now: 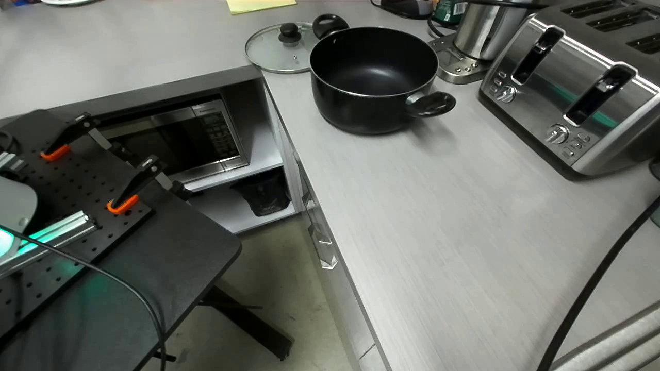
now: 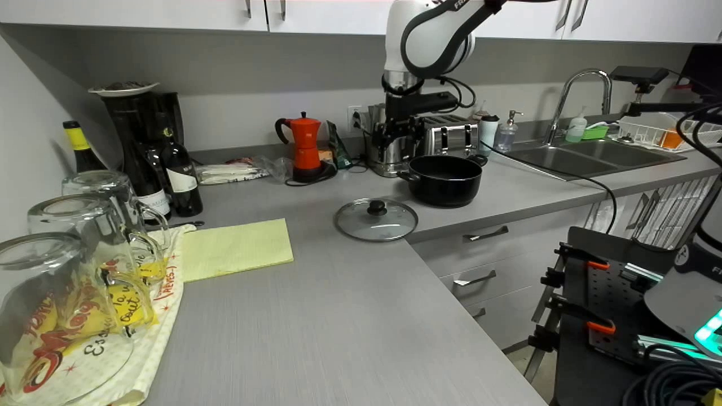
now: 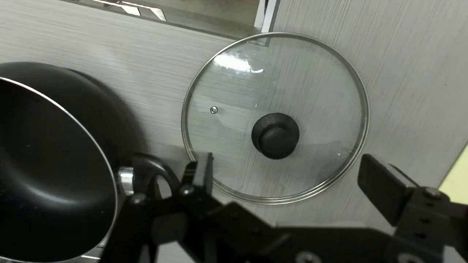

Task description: Put the lid on the pot

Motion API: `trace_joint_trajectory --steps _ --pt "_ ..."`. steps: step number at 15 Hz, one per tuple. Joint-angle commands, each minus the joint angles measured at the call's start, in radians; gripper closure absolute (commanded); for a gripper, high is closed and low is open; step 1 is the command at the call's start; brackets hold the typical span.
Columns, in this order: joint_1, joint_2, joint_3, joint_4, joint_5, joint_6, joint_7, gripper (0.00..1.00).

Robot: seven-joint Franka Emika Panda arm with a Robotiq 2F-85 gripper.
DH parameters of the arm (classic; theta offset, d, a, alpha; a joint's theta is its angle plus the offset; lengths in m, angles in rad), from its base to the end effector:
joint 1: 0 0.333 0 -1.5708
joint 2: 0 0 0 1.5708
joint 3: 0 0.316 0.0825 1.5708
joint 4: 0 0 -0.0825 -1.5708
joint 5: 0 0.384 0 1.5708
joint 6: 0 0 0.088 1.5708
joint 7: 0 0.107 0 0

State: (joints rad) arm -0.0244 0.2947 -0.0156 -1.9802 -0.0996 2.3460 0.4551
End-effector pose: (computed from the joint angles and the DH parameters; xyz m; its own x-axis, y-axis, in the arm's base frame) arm 0.6117 -0.0256 0.3253 0.9068 -0.4104 0.0965 -0.4157 -0.9085 0.0422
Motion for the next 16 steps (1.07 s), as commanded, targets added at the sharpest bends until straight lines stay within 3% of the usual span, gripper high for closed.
trace_joint_trajectory --steps 1,6,16 --pt "0.060 0.140 -0.057 0.111 -0.042 0.044 0.079 0.00" --pt "0.085 0.260 -0.091 0.202 -0.002 0.072 0.080 0.00" --pt "0.084 0.410 -0.092 0.338 0.065 0.062 0.060 0.00"
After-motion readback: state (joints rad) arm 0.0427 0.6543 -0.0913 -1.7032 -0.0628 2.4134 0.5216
